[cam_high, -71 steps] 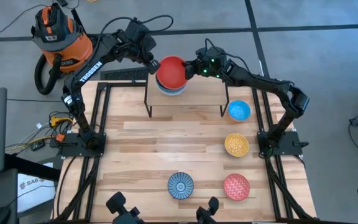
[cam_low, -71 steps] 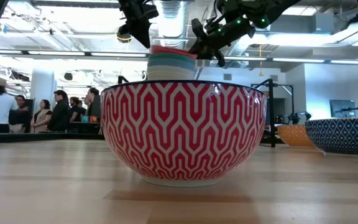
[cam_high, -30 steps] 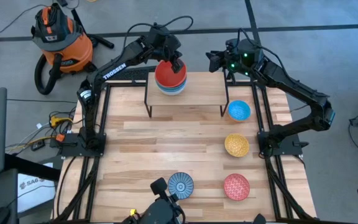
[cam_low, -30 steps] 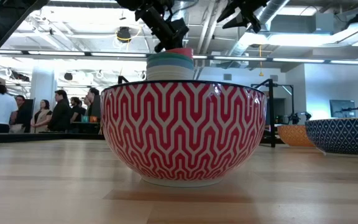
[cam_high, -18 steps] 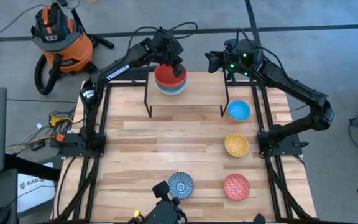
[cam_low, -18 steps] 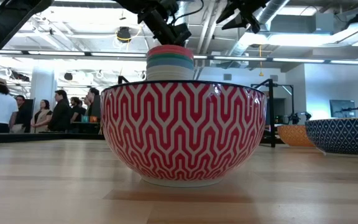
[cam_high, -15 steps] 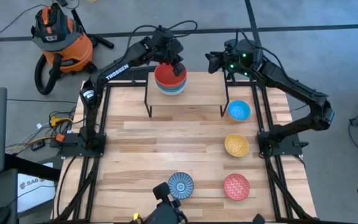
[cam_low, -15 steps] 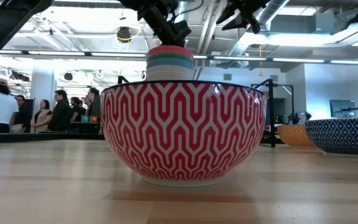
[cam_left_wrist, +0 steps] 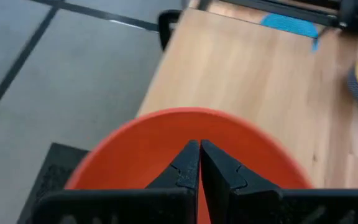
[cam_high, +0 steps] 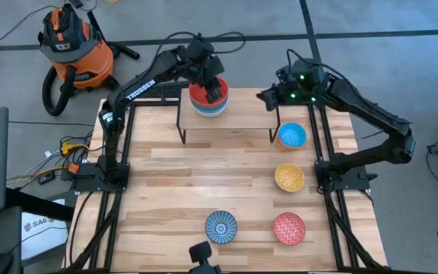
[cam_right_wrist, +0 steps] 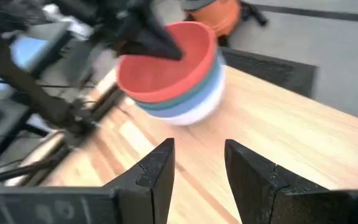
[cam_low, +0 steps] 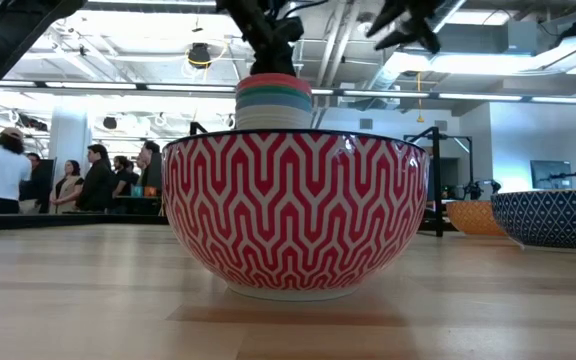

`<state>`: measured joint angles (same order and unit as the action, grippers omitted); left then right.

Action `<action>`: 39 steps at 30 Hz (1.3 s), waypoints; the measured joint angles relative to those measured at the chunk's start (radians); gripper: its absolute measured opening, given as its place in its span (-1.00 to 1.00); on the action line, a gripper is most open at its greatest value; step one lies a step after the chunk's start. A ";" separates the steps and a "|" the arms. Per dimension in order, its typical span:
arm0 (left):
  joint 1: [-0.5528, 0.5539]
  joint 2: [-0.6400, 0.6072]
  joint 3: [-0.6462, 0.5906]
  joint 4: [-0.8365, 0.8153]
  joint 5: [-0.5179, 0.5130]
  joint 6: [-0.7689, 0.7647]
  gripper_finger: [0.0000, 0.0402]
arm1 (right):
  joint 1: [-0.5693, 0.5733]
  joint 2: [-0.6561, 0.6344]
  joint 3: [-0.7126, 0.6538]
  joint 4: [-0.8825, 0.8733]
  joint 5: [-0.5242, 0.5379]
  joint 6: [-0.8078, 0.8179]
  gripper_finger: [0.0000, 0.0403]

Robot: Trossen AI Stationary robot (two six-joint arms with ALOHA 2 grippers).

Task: Place and stack bowls onto a shelf
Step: Stack the orange bowl on top of the green bowl on the shelf, then put the blue patterned bowl on the shelf

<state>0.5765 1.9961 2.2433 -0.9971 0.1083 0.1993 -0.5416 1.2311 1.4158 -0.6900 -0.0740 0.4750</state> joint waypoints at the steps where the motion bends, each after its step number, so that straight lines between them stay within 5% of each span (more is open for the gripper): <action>1: -0.010 0.000 -0.004 0.000 0.001 0.000 -1.00 | 0.004 -0.011 0.000 -0.023 0.020 -0.002 -0.17; 18: -0.088 -0.102 -0.007 -0.026 -0.042 -0.154 -1.00 | 0.012 -0.116 0.001 -0.176 0.073 -0.027 -0.17; 26: -0.186 -0.200 -0.007 -0.059 -0.220 -0.211 -1.00 | 0.066 -0.113 0.000 -0.238 0.054 -0.032 -0.17; 39: -0.536 -0.232 -0.040 -0.148 -0.623 -0.439 -1.00 | 0.396 -0.141 -0.097 -0.448 0.181 0.072 -0.17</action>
<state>0.0401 1.7641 2.2028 -1.1454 -0.5143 -0.2400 -0.1458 1.0903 1.3185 -1.1384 0.1066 0.5472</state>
